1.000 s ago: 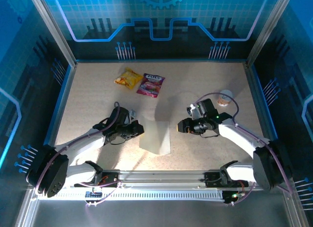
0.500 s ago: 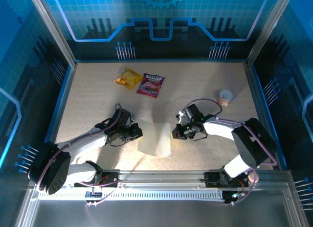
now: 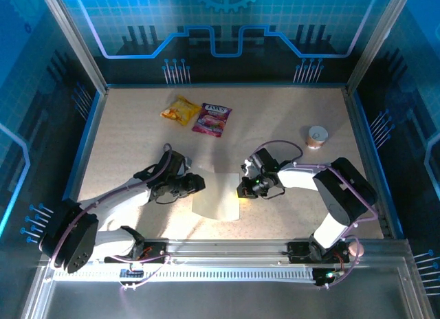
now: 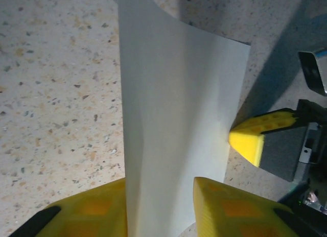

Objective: Fold a paper plane with a square sheet of paper (fold left side to right side)

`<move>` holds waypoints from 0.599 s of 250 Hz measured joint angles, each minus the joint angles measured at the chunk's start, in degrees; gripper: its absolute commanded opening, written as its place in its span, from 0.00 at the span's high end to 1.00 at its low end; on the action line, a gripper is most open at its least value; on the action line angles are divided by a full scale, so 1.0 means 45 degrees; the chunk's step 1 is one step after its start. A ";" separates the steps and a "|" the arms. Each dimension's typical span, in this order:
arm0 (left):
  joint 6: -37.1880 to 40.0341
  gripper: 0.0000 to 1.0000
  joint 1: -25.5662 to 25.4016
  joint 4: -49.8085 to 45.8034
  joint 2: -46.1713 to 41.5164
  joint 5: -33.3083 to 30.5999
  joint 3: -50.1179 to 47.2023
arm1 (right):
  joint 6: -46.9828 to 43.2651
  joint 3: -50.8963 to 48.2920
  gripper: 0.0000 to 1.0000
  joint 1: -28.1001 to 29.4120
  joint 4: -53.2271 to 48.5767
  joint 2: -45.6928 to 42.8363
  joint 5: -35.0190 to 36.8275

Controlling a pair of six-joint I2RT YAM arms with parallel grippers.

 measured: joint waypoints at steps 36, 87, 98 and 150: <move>-0.0029 0.52 -0.0185 0.0374 -0.0029 0.0491 0.0170 | -0.0010 0.0019 1.00 0.0000 0.0010 0.0039 -0.0010; -0.0117 0.47 -0.0923 0.1258 0.0369 0.0942 0.0612 | -0.0049 0.0049 1.00 0.0005 0.0010 0.0073 -0.0024; -0.0121 0.47 -0.1103 0.1496 0.0612 0.0991 0.0704 | -0.0049 0.0053 1.00 0.0005 0.0010 0.0073 -0.0024; -0.0126 0.46 -0.1792 0.2307 0.2093 0.1083 0.1088 | -0.0044 0.0058 1.00 0.0058 0.0034 0.0073 0.0010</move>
